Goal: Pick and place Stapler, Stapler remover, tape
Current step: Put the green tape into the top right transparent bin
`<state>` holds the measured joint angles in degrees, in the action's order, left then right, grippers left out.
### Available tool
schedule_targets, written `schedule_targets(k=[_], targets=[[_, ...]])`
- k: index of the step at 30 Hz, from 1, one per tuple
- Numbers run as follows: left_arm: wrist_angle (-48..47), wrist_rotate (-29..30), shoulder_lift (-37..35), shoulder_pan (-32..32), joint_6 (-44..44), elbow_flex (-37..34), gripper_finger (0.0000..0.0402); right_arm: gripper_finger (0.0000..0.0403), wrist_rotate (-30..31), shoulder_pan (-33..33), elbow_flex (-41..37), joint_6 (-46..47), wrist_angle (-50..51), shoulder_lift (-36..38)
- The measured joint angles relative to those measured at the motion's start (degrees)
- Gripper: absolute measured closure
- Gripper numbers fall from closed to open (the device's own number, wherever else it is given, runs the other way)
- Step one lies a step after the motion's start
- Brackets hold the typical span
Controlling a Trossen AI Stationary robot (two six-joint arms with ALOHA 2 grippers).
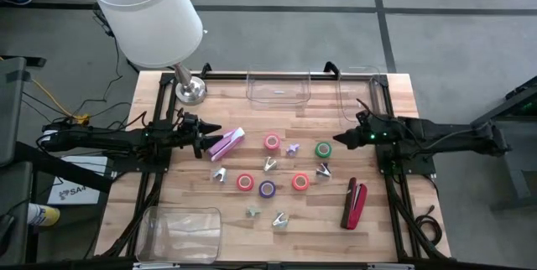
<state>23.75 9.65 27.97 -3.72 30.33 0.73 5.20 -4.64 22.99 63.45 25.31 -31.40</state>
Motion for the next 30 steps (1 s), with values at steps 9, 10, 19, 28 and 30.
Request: schedule_targets(k=[9, 10, 19, 28, 30], targets=[[0.0, 0.0, 0.0, 0.0, 0.0, 0.0, 0.0141, 0.0221, -1.3, -2.2, 7.3, 4.0, 6.6, -11.6], [0.0, 0.0, 0.0, 0.0, 0.0, 0.0, 0.0141, 0.0221, -1.3, -2.7, 8.4, 4.5, 8.0, -12.9], [0.0, 0.0, 0.0, 0.0, 0.0, 0.0, 0.0141, 0.0216, -1.3, -5.1, 17.2, 5.8, 21.5, -23.3], [0.0, 0.0, 0.0, 0.0, 0.0, 0.0, 0.0141, 0.0135, -4.9, -5.1, 19.0, 7.3, 24.0, -33.8], [0.0, 0.0, 0.0, 0.0, 0.0, 0.0, 0.0141, 0.0122, -5.2, -5.1, 19.0, 7.3, 22.7, -36.2]])
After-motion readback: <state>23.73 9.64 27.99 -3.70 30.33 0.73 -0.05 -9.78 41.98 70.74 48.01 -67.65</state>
